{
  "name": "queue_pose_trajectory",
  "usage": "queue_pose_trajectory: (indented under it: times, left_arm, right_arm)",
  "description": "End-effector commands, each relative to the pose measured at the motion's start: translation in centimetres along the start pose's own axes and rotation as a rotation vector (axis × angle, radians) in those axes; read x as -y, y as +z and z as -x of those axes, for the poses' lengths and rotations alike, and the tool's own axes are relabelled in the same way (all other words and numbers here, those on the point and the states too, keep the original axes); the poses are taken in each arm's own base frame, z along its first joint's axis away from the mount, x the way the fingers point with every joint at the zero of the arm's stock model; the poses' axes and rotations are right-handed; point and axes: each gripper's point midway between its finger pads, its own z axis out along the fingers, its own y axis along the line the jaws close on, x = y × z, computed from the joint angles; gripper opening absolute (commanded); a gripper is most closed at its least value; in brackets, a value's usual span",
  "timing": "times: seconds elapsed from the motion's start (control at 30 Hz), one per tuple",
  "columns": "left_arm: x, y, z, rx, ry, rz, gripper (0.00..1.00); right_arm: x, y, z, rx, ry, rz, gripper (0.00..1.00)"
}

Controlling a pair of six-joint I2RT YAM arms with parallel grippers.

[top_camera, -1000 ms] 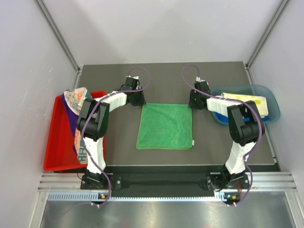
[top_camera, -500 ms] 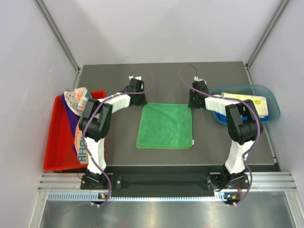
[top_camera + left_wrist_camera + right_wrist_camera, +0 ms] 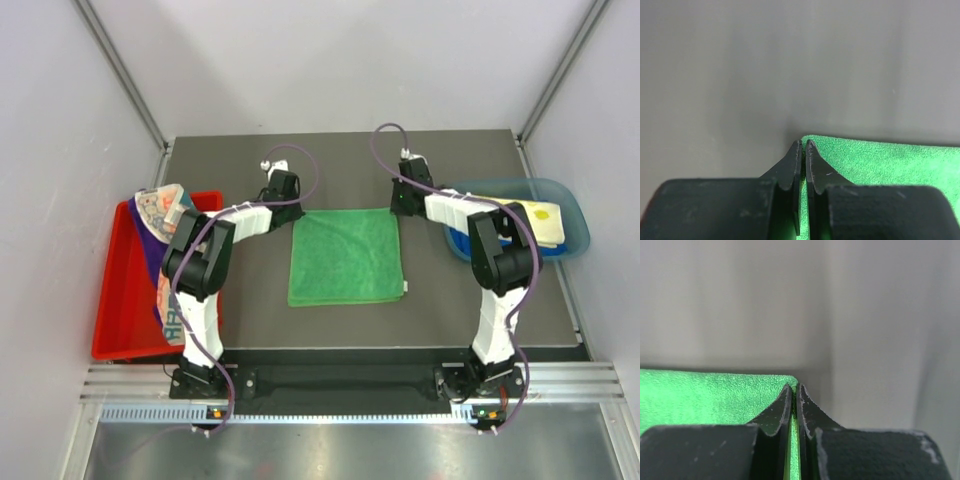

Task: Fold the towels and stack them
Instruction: Fold the towel

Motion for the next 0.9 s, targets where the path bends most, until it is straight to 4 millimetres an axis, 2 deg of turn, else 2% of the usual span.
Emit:
queue_pose_trajectory:
  times: [0.0,0.07,0.13,0.17,0.2,0.23,0.37,0.57,0.6,0.73,0.87]
  left_arm:
    - [-0.7,-0.1,5.6,0.177,-0.033,0.031,0.0]
    - [-0.8,0.5,7.0,0.2,-0.046,0.012,0.0]
    - [-0.9,1.0,8.3,0.218,-0.057,-0.007,0.0]
    - [-0.4,1.6,8.2,0.209,-0.056,-0.047,0.0]
    - [-0.3,1.9,8.4,0.21,-0.054,-0.064,0.0]
    - [-0.1,2.4,9.0,0.223,-0.053,-0.095,0.0]
    - [1.0,2.8,10.2,0.265,-0.038,-0.189,0.0]
    - [2.4,1.3,12.1,0.338,-0.022,-0.304,0.0]
    - [2.6,0.9,12.5,0.35,-0.021,-0.321,0.0]
    - [2.6,-0.4,13.0,0.365,-0.01,-0.344,0.0]
    - [2.9,-2.0,13.0,0.375,0.001,-0.37,0.0]
  right_arm:
    - [-1.8,0.1,4.9,0.116,-0.019,0.035,0.0]
    - [-2.1,0.1,6.6,0.151,-0.018,0.046,0.0]
    - [-2.1,0.7,7.1,0.157,-0.023,0.048,0.0]
    - [-2.3,0.6,8.2,0.18,-0.027,0.057,0.0]
    - [-2.4,1.0,8.3,0.179,-0.028,0.061,0.0]
    - [-2.4,1.0,9.2,0.2,-0.031,0.069,0.0]
    - [-2.2,1.5,10.7,0.24,-0.03,0.081,0.0]
    - [-2.2,1.0,12.4,0.281,-0.029,0.114,0.0]
    - [-2.4,0.7,13.3,0.317,-0.026,0.127,0.0]
    - [-2.6,-0.4,13.5,0.345,-0.023,0.141,0.0]
    - [-2.3,-1.3,12.3,0.344,-0.016,0.148,0.0]
